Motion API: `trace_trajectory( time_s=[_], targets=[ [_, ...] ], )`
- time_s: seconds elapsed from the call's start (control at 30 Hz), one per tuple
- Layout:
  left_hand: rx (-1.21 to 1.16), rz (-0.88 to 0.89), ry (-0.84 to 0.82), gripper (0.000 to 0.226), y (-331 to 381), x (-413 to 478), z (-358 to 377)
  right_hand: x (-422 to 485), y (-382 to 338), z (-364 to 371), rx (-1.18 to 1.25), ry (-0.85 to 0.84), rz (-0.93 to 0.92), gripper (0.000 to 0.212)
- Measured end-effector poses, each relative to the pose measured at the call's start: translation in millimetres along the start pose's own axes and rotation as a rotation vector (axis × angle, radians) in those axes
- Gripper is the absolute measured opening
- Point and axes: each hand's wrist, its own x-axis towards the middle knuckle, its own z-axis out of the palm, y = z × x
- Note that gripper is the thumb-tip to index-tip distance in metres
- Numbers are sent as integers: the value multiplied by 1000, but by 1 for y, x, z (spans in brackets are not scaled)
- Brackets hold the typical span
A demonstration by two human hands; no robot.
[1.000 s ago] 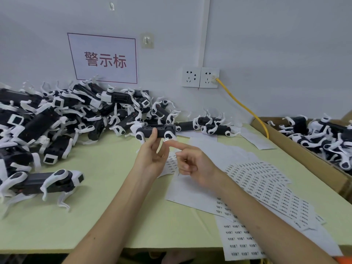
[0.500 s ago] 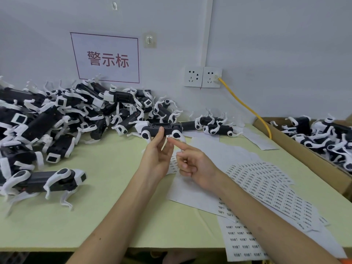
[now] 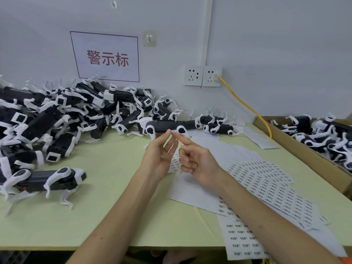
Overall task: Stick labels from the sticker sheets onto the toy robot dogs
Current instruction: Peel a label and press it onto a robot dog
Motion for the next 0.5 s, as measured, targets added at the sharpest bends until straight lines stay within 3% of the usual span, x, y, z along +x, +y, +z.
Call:
trace_trajectory(
  time_s=[0.33,0.5],
  targets=[
    [18,4,-29,36,-2,1,0,1,1,-1,44,-19,13,56],
    [50,21,-3,15,-4,2,-2,0,1,0,68,-22,15,53]
  ],
)
